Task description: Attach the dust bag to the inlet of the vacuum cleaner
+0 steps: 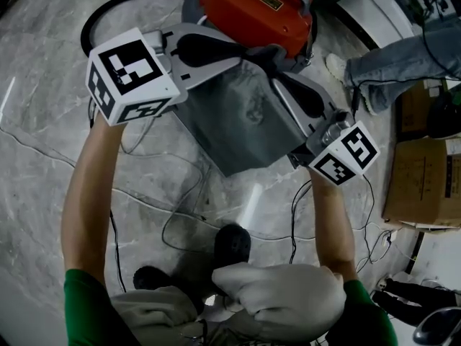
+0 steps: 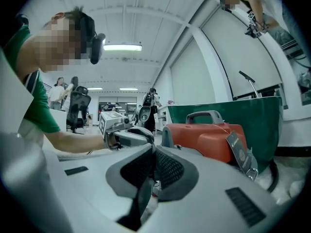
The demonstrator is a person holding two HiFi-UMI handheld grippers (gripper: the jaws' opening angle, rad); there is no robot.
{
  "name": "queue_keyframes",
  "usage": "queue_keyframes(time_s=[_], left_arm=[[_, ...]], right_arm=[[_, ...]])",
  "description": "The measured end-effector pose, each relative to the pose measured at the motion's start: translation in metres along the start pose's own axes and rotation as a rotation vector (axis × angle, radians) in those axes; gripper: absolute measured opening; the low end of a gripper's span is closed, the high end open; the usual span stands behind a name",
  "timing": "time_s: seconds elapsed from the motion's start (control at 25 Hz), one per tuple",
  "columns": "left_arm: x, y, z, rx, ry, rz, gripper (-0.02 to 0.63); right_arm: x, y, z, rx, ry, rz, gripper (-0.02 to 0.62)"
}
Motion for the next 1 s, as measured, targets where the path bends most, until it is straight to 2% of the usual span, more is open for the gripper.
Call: queue_keyframes(time_s=[0.32,0.72,0.84,1.0], left_arm=[[-0.001,-0.002,0.0,0.021,-0.013,0.007,0.035],[0.001,-0.008,0.002,0.105,0.027,-0.036,0.038],[0.003,-0.005,0.008,0.153,-0.002,-0.021,0.025],[0.004,-0.004,0.014,0.161,-0.018,-0.007,0.021]], right_arm=[[-0.004,-0.002,0.002,0.019,-0.039,-0.084,0.025],[-0.005,-0.001,0.005,-0.003,-0.053,-0.113,0.025],[-0.004,0.001,0.006,-0.021,-0.045,-0.114,0.026],[-0.003,0.002,0.008,-0.047,-0.028,-0.093,0.026]])
Point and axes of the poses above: the fingertips, and each gripper's own axes: z backward along the fingers, y to its left, x out of its top, the point moved 4 cm from there along z, backward along the fingers, and after that the axes turned 3 degrees about -z, right-handed, at the moved point
